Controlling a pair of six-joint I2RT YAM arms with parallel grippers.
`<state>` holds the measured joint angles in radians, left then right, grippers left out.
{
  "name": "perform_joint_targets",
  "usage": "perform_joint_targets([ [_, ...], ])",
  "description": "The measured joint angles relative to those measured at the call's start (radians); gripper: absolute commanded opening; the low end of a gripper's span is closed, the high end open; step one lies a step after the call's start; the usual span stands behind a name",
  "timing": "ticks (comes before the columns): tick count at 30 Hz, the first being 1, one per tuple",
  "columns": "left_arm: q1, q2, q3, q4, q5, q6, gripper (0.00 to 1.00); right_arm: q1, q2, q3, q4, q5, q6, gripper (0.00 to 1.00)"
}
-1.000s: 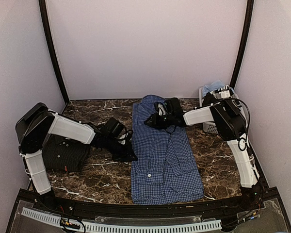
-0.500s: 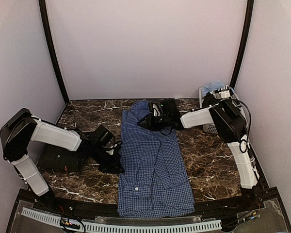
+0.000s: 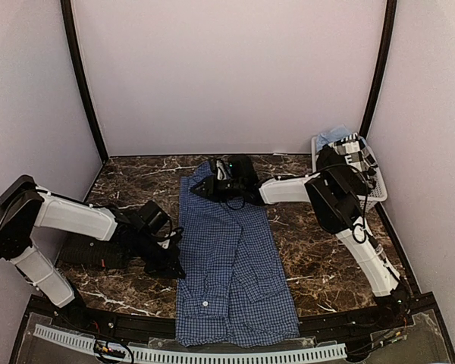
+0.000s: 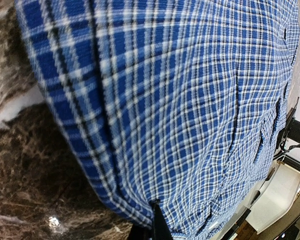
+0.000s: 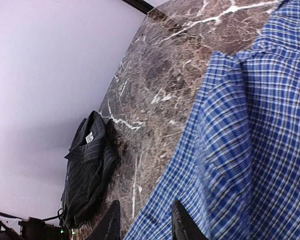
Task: Fold and stack the long sleeve shirts
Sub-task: Fold the 1/3-folded shirt at the center of the board.
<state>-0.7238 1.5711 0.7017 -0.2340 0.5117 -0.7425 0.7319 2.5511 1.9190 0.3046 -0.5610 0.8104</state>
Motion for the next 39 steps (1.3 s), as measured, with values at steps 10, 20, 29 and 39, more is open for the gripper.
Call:
perform_joint_targets([
  [10, 0.0, -0.002, -0.003, -0.003, -0.012, 0.006, 0.0, -0.053, 0.213, 0.287, -0.072, -0.009, 0.09, 0.34],
  [20, 0.009, 0.006, 0.003, 0.0, -0.016, 0.006, 0.0, -0.076, 0.14, 0.241, -0.163, -0.022, 0.055, 0.39],
  [29, 0.036, 0.045, 0.039, 0.016, -0.014, 0.006, 0.0, -0.064, -0.284, -0.146, -0.154, -0.018, -0.031, 0.4],
  [39, 0.046, 0.108, 0.092, 0.057, -0.011, 0.0, 0.0, -0.047, -0.377, -0.414, -0.114, -0.011, -0.072, 0.37],
])
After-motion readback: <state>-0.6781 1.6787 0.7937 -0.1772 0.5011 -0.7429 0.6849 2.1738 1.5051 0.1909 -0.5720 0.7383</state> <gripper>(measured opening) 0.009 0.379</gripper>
